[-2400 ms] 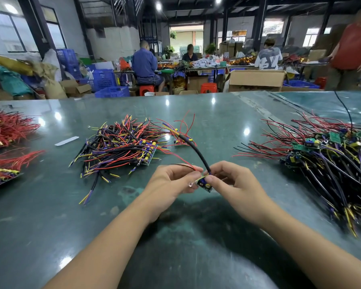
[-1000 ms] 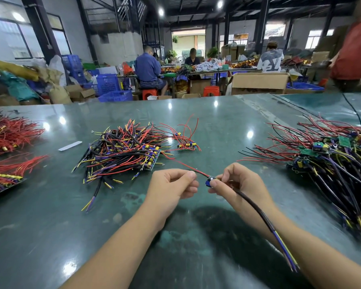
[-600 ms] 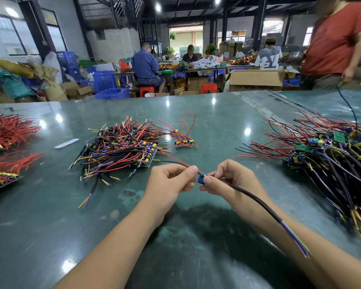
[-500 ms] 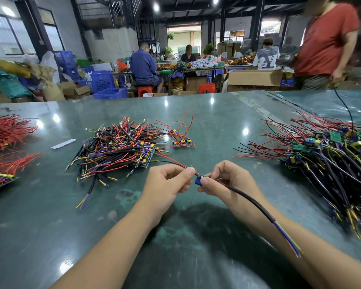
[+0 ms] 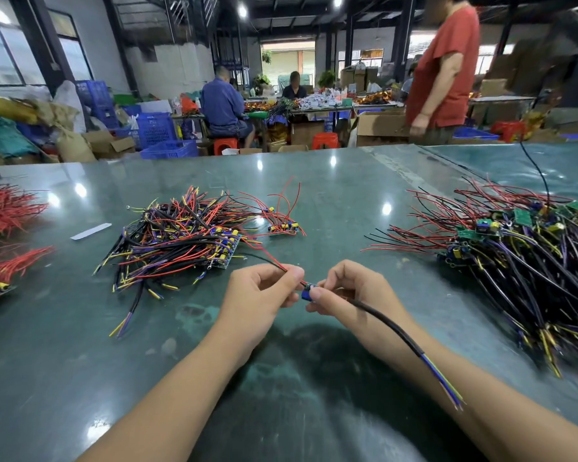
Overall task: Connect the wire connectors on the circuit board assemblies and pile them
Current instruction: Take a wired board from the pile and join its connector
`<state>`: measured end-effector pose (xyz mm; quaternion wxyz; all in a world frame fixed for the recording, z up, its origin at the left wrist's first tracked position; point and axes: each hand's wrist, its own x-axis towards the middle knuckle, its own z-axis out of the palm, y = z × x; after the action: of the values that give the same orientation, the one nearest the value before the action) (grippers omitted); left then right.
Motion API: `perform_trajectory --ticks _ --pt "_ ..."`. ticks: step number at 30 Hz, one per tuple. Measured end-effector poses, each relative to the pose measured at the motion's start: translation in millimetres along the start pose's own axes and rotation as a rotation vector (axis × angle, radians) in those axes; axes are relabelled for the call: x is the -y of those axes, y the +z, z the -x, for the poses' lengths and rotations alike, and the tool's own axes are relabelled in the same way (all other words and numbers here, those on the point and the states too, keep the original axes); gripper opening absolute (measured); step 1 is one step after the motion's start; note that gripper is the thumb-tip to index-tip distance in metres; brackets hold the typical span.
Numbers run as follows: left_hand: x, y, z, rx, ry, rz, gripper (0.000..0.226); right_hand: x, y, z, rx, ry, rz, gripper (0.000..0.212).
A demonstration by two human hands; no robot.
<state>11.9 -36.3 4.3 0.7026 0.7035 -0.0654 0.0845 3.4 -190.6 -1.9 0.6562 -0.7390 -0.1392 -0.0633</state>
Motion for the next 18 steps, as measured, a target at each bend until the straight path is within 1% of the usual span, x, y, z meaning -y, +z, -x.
perform_trajectory --ticks 3,7,10,12,14,16,18 --pt "0.7 -0.9 -0.6 -0.007 0.029 -0.042 0.022 -2.5 -2.3 -1.1 -0.039 -0.020 0.062 0.021" --pt "3.9 3.0 1.8 0.066 0.004 -0.091 0.025 -5.3 -6.1 -3.0 -0.127 -0.050 0.128 0.023" --pt "3.0 3.1 2.8 0.097 0.013 -0.105 0.025 -6.4 -5.8 -3.7 -0.151 -0.041 0.131 0.024" --pt "1.3 1.3 2.4 0.093 -0.002 -0.086 0.025 -5.1 -5.9 -3.2 -0.128 -0.041 0.114 0.024" --pt "-0.8 0.0 2.1 0.099 -0.065 -0.053 0.022 -2.3 -5.5 -1.9 -0.073 -0.050 0.066 0.022" --pt "-2.6 0.1 4.3 0.170 -0.129 -0.015 0.019 -0.7 -3.3 -0.1 -0.010 -0.070 0.018 0.020" --pt "-3.8 1.5 6.0 0.249 -0.133 -0.018 0.024 -0.2 -1.3 0.6 0.025 -0.087 0.033 0.018"
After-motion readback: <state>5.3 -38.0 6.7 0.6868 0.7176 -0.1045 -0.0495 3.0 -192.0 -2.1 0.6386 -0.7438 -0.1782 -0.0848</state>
